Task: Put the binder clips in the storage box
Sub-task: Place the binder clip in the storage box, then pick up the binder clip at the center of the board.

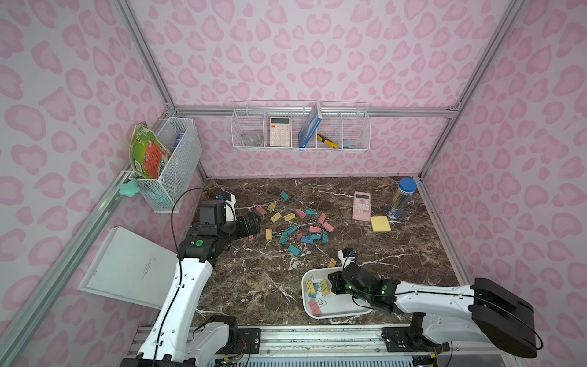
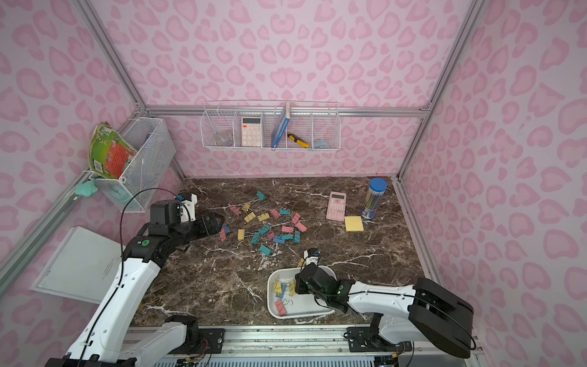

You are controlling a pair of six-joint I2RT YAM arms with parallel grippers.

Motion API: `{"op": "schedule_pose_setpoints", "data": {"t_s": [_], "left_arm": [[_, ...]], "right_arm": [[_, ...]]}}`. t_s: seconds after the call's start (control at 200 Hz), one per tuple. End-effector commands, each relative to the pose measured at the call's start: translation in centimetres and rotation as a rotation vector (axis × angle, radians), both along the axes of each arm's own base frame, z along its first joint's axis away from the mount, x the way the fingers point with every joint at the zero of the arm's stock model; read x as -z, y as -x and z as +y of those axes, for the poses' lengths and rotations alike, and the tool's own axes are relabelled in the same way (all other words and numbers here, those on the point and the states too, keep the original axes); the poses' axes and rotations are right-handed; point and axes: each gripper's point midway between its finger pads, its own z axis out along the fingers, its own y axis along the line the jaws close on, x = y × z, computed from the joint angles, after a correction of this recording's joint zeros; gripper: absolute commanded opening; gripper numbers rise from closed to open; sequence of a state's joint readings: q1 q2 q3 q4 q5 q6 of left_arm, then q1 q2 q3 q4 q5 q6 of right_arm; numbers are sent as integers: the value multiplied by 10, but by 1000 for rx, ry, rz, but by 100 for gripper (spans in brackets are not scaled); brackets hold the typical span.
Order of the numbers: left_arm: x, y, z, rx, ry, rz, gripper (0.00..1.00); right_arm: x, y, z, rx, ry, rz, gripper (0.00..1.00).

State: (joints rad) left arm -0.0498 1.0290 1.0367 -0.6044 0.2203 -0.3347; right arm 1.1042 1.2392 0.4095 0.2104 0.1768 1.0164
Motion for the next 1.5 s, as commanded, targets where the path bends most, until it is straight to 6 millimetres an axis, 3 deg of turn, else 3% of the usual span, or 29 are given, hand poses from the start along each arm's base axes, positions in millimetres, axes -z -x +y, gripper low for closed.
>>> {"op": "schedule_pose_setpoints", "data": {"t_s": [0.0,0.1,0.215,0.385,0.545,0.65,0.765,0.855,1.07,1.22,1.37,1.495], "left_arm": [[0,-1,1,-13,2,3,92],[2,-2,2,-16,4,14,90],[5,-2,0,2,-1,32,88],[18,-6,-6,21,-14,66,78],[60,-6,-47,121,-104,327,70],[92,-13,-79,189,-296,442,73],[118,-27,-110,296,-349,453,74],[139,-33,-125,375,-346,466,76],[192,-40,-143,486,-467,459,78],[215,-34,-151,545,-468,476,80],[235,-33,-159,592,-453,477,89],[244,-37,-162,606,-461,495,84]], "right_arm": [[-27,-8,-3,32,-34,-67,36],[-69,-22,-9,54,-39,-201,42],[-110,-52,-14,47,-51,-294,44],[-134,-104,-9,-15,-59,-375,45],[-145,-133,3,-70,-110,-378,50],[-146,-140,-5,-67,-150,-362,55],[-158,-139,-19,-57,-201,-408,67],[-166,-137,-26,-59,-201,-428,68],[-163,-133,-40,-47,-171,-430,68],[-164,-135,-45,-35,-180,-432,68],[-166,-137,-45,-33,-187,-434,68],[-165,-140,-44,-32,-184,-424,68]]}}
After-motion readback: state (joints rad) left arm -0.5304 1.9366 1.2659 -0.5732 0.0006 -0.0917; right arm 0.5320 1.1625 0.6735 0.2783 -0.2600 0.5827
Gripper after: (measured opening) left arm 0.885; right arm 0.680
